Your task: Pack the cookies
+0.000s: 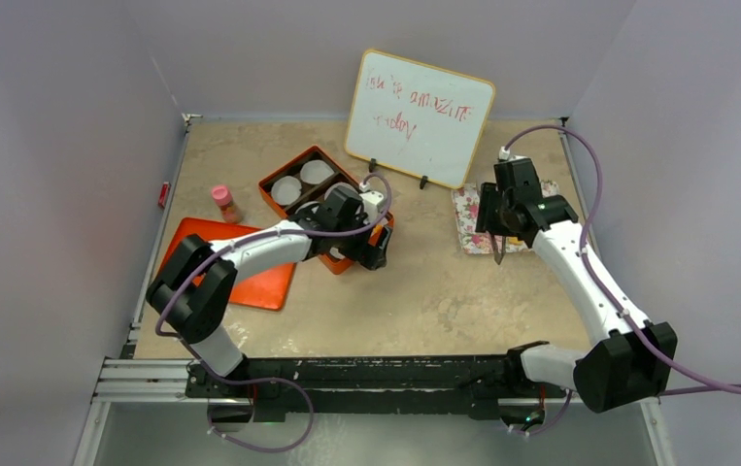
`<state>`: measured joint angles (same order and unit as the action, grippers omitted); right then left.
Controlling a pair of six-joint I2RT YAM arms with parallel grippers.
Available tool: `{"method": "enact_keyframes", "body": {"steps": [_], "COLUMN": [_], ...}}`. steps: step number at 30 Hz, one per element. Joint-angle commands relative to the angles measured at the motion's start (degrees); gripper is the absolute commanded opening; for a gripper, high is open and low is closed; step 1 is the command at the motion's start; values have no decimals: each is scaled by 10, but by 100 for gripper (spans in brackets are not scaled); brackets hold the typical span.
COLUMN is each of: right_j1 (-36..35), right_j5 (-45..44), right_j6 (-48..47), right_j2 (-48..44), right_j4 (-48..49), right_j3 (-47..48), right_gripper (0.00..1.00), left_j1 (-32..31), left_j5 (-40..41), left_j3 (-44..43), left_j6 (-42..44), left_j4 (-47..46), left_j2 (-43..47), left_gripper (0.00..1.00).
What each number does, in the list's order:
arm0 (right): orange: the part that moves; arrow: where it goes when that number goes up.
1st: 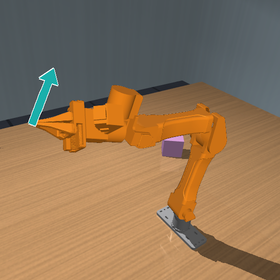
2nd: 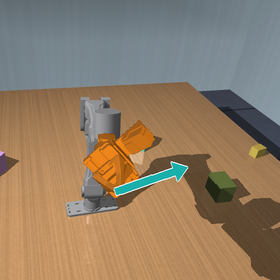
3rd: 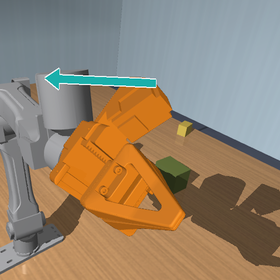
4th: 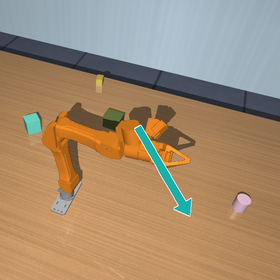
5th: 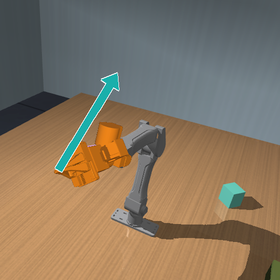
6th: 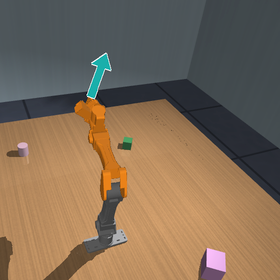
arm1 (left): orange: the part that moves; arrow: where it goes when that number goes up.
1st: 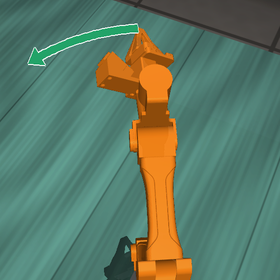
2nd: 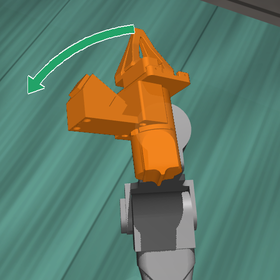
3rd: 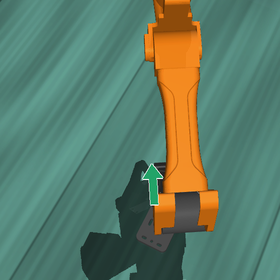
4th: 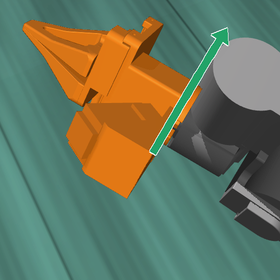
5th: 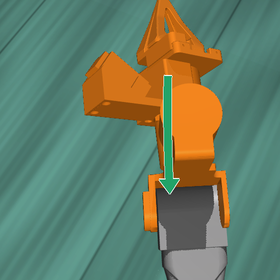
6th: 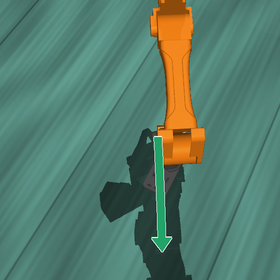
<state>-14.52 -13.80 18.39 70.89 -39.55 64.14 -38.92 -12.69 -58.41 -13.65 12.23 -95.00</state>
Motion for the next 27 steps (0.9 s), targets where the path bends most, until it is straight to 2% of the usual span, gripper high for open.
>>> {"method": "enact_keyframes", "body": {"steps": [1,9,15,21,24,27], "right_j1": [7,14,29,53,65,71], "right_j5": [-4,-7,-4,15,24,29], "right_j6": [-7,-9,-11,-11,-14,-17], "right_j2": [-21,-17,-3,7,7,11], "right_j4": [13,14,12,11,15,14], "right_j3": [-3,-3,-3,-8,-11,-9], "right_gripper": [55,55,55,55,55,55], "left_j1": [-36,-106,-163,-187,-187,-186], "left_j5": [-20,-45,-67,-71,-33,60], "left_j3": [-10,41,64,76,65,31], "left_j6": [14,-28,-62,-87,-87,-75], "left_j4": [4,0,-9,-18,-8,27], "left_j2": [24,97,112,132,157,160], "left_gripper": [87,87,87,87,87,91]}}
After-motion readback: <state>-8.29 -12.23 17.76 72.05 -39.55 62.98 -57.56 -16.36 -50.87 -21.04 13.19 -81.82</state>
